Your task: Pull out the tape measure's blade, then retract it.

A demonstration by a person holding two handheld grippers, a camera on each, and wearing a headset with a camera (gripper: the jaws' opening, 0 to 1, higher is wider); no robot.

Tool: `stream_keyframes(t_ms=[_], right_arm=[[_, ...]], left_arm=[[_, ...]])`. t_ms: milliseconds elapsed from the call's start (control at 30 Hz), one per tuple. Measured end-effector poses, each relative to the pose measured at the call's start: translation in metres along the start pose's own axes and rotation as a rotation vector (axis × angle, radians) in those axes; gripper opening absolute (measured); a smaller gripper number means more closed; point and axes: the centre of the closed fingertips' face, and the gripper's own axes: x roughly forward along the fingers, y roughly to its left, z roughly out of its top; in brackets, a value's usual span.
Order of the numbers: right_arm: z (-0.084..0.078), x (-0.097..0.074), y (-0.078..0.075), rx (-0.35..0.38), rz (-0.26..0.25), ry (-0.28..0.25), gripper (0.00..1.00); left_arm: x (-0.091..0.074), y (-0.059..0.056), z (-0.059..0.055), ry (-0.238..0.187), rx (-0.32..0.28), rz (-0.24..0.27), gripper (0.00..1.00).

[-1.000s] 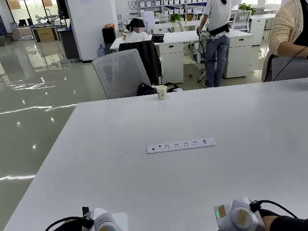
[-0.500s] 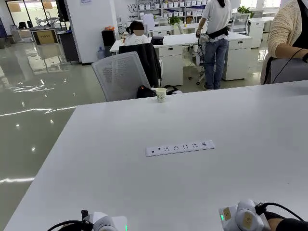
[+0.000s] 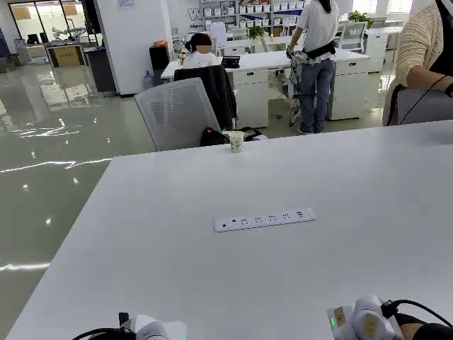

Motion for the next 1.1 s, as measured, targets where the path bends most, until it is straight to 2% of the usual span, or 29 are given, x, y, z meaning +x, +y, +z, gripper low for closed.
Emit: stream_keyframes(t_ms=[1100], right_arm=[[-0.012,-0.01,-0.001,0.012,0.0,0.002,0.1]], left_arm=[[-0.001,0.0,-0.001,0.006,-0.001,0.005,0.32]])
